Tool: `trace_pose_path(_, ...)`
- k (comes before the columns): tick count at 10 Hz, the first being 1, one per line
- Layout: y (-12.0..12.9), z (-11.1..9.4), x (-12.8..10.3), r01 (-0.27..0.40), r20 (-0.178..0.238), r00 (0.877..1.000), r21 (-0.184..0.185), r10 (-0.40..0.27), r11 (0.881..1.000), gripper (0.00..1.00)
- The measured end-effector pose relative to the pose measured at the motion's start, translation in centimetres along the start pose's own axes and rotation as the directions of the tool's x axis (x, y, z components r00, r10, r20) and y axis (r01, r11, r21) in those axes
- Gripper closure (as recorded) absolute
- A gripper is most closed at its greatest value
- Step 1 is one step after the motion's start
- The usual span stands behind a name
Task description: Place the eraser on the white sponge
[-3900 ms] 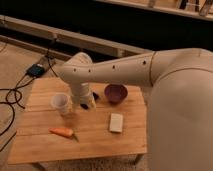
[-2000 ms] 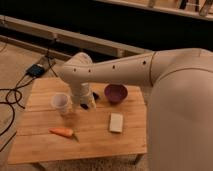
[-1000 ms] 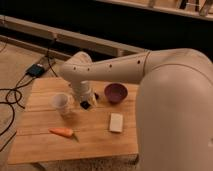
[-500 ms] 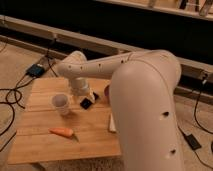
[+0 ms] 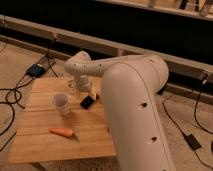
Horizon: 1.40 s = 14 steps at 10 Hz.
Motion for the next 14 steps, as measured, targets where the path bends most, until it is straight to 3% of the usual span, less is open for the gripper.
trace_pose_path(4,0.4,1.6,-2.2,-0.053,0.001,0.999,-0.038,0.053,0.998,0.35)
trace_pose_path(10,0.8,5.5,-3.1,-0.013,-0.049,0.999,-0.019,0.012,1.0,0.35)
trace_pose_path(14,0.3,7.0,-4.0,-0.024,-0.075,0.997,-0.02,0.023,0.999,0.35)
